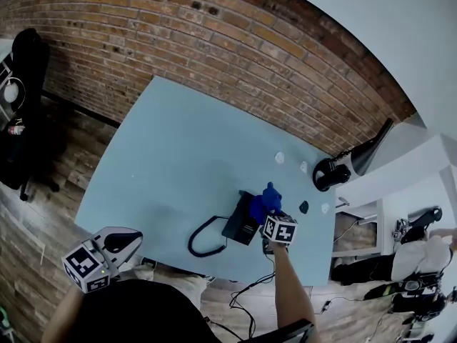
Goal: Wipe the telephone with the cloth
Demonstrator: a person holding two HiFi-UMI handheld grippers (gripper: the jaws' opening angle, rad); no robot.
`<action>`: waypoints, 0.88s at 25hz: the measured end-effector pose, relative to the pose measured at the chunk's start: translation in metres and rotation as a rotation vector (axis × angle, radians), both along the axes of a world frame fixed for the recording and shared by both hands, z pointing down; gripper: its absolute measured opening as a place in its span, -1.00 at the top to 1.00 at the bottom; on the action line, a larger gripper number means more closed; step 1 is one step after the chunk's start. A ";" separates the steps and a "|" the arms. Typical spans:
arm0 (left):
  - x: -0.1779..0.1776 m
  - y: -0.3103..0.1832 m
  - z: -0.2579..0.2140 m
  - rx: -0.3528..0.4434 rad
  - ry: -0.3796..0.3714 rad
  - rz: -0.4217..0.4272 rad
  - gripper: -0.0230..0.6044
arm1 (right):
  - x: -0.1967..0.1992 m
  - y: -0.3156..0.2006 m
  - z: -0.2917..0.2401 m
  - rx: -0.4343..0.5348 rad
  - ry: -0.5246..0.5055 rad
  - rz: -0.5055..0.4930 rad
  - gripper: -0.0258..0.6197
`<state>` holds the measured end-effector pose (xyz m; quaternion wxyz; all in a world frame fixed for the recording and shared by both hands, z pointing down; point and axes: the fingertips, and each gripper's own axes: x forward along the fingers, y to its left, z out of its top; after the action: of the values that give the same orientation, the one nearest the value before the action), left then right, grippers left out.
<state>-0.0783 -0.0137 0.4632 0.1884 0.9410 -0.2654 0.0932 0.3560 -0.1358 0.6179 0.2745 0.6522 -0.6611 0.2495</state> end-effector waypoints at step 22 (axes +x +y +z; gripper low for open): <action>0.014 0.002 0.004 0.003 0.001 0.074 0.89 | -0.012 0.018 0.016 -0.134 0.018 -0.030 0.64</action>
<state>-0.0642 -0.0115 0.4668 0.1833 0.9505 -0.2305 0.0993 0.3444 -0.1178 0.6335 0.3271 0.6246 -0.6501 0.2832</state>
